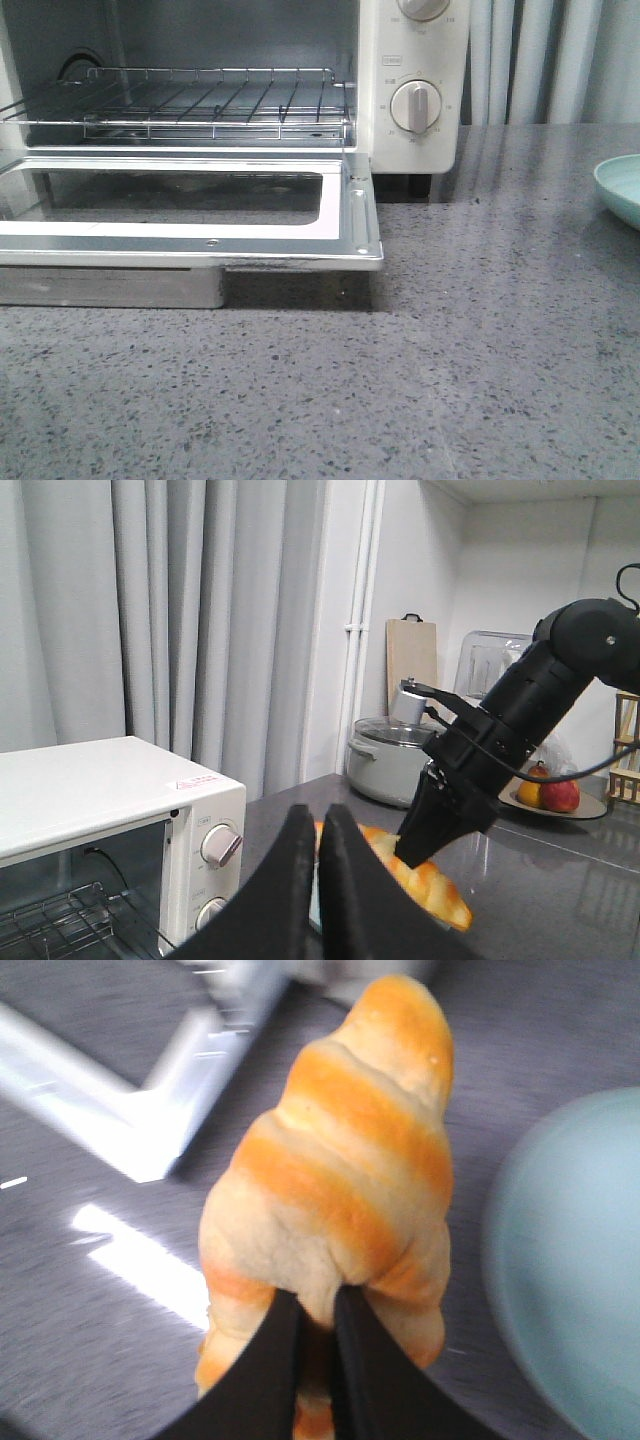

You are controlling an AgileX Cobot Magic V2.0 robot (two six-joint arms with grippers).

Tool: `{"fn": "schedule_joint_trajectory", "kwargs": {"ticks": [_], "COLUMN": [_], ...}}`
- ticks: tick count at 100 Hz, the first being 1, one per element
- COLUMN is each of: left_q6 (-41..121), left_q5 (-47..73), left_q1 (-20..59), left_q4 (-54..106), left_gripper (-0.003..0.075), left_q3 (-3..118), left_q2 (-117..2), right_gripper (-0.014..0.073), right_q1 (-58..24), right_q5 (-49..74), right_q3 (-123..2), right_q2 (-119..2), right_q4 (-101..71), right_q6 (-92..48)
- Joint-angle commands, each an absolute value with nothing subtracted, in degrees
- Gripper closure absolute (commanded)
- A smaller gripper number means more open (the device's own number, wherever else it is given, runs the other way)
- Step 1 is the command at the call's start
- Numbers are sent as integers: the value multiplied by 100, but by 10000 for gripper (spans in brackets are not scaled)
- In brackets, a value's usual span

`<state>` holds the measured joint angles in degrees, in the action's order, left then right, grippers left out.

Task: Put bread in oven
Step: 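Lift the croissant with the right gripper and carry it into the oven, then lower the croissant onto the wire rack and open the right gripper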

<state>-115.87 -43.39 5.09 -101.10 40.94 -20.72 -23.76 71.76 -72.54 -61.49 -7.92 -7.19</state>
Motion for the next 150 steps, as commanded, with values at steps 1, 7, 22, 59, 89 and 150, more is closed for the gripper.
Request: {"fn": "schedule_joint_trajectory", "kwargs": {"ticks": [1,7,22,59,89,150], "left_q6": [-11633,-11633,-11633,-11633,-11624,-11624], "left_q5": [-4081,-4081,-4081,-4081,-4077,-4068], "left_q1": [527,527,527,527,527,527], "left_q4": [-9775,-9775,-9775,-9775,-9775,-9775], "left_gripper": [742,742,742,742,741,742], "left_q3": [4278,4278,4278,4278,4278,4278], "left_q2": [-2121,-2121,-2121,-2121,-2121,-2121], "right_gripper": [662,662,662,662,662,173], "right_q1": [-2975,-3487,-4334,-5006,-5006,-5006], "right_q5": [7365,7122,6952,6696,6248,5753], "right_q3": [-7437,-7456,-7692,-9208,-10447,-11140], "right_q2": [-6073,-6168,-6742,-8567,-9586,-10514], "right_q4": [-1081,-1059,-785,331,1234,2790], "right_q6": [-812,-812,-812,-821,-1010,-1303]}}
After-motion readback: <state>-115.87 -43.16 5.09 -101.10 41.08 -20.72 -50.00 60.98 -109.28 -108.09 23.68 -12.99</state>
